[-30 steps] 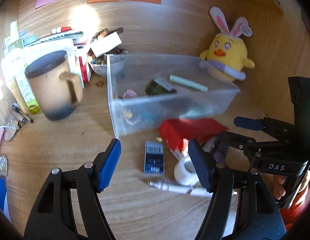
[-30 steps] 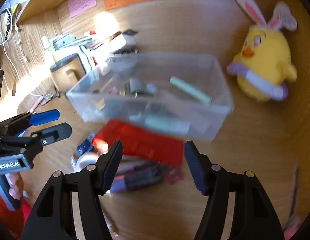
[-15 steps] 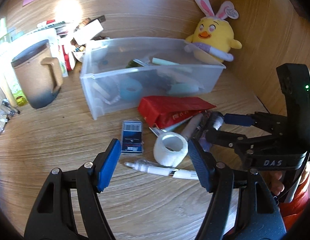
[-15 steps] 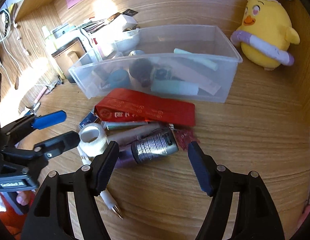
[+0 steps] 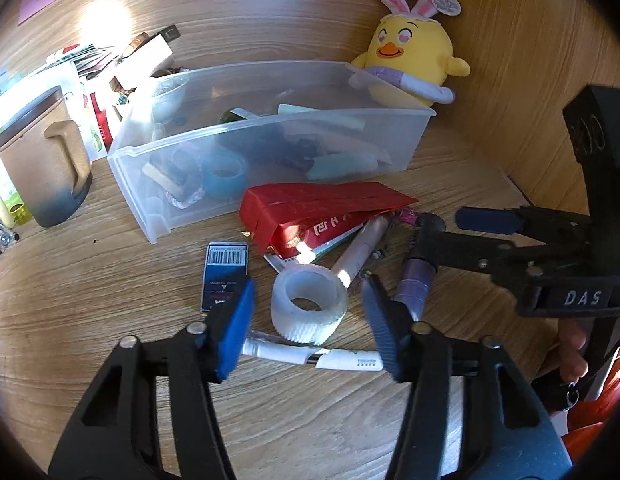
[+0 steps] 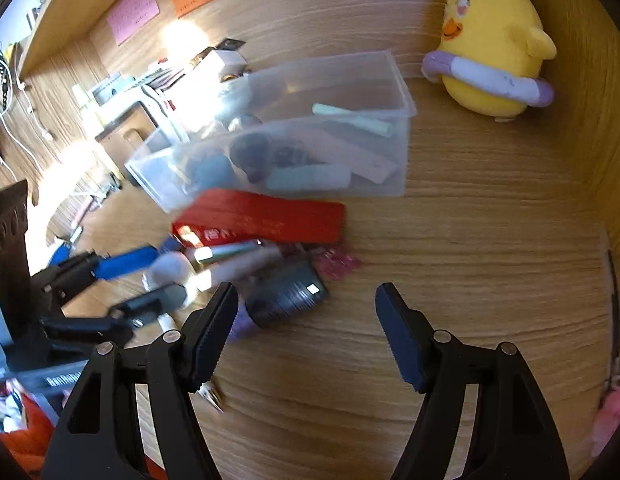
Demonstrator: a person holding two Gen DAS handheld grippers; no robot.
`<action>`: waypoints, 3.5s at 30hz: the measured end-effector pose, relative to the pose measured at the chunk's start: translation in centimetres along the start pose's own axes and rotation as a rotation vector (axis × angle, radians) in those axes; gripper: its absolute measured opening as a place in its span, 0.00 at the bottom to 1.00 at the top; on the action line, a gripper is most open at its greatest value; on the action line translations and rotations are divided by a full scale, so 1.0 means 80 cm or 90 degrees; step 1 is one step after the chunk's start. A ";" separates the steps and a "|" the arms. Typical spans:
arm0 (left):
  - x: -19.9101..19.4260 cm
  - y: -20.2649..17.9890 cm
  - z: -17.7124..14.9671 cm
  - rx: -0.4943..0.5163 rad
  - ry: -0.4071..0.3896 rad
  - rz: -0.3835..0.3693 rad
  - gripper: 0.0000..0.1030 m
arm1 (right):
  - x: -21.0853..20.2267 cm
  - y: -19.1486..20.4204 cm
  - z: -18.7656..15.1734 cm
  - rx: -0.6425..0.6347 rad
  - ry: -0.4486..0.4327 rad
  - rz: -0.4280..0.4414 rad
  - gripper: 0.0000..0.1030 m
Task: Organize objects
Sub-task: 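Grasp the white tape roll with the left tool while the right tool grasps the lipstick tube, then carry the white tape and lipstick tube into the clear box and release them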
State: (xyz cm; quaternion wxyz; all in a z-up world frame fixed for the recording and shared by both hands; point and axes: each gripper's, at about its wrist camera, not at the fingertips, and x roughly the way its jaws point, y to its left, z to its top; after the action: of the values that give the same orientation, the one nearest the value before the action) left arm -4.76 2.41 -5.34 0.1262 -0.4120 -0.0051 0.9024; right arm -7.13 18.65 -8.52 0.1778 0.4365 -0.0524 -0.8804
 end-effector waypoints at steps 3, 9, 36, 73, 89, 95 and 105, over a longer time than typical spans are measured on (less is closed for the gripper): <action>0.002 -0.001 -0.001 0.008 0.008 -0.005 0.40 | 0.013 0.015 0.002 -0.010 0.008 0.002 0.66; -0.001 -0.001 -0.003 0.013 -0.001 -0.001 0.38 | 0.028 0.027 -0.009 -0.032 0.018 -0.010 0.65; -0.052 0.003 0.024 -0.017 -0.101 0.001 0.38 | 0.032 -0.011 0.013 -0.049 0.035 0.032 0.27; -0.053 0.048 0.109 -0.058 -0.162 0.078 0.38 | -0.034 0.024 0.062 -0.110 -0.121 -0.052 0.23; -0.024 0.068 0.140 -0.072 -0.135 0.085 0.38 | -0.011 0.040 0.157 -0.141 -0.164 -0.061 0.23; 0.000 0.082 0.140 -0.088 -0.104 0.081 0.38 | 0.027 0.040 0.169 -0.150 -0.135 -0.083 0.23; 0.029 0.091 0.137 -0.099 -0.066 0.072 0.38 | 0.081 0.032 0.163 -0.158 -0.065 -0.079 0.23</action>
State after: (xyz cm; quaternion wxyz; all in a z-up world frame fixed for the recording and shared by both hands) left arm -16.04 -3.09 -0.68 0.0424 -0.3730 -0.0585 0.9250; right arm -20.29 13.15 -4.75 0.1730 0.3681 0.0747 -0.9105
